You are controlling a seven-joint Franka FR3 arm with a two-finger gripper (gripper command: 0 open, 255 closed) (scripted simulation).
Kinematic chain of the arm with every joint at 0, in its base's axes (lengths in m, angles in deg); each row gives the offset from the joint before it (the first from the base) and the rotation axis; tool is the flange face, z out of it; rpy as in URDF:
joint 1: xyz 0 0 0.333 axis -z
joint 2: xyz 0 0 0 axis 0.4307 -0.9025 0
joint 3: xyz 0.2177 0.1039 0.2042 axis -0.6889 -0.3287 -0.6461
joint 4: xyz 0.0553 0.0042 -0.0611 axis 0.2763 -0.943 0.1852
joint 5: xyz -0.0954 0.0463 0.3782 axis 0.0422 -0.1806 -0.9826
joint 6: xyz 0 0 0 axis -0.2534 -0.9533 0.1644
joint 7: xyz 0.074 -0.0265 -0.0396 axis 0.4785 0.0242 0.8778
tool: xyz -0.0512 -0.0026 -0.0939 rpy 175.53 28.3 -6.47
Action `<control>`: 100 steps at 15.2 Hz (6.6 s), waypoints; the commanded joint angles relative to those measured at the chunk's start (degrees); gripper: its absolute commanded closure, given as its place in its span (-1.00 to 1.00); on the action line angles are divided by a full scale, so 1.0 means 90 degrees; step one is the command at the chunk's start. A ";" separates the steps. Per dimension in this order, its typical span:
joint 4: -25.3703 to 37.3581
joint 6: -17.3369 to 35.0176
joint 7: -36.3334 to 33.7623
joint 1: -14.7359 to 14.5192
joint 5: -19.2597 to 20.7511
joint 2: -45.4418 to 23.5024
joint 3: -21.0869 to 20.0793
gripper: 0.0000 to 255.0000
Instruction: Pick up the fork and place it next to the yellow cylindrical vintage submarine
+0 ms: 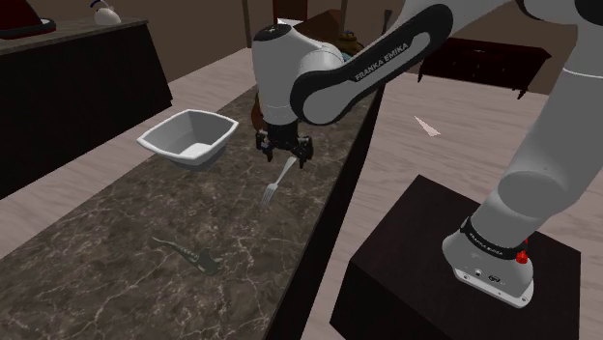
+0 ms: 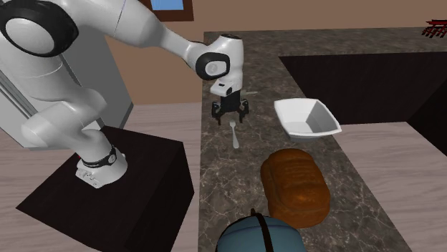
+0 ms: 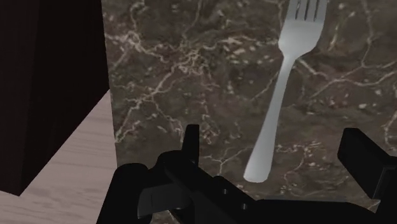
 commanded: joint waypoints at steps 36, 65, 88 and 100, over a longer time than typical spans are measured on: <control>0.0448 -0.0185 -0.0585 -0.0185 0.0411 -0.0493 0.0157 1.00; 0.2006 -0.2320 0.0254 -0.0007 -0.0497 0.0426 -0.0067 1.00; 0.4350 -0.4405 0.0382 -0.0276 -0.0287 0.0068 -0.0164 1.00; 0.5443 -0.5302 0.0697 -0.0289 -0.0112 -0.0129 -0.0124 1.00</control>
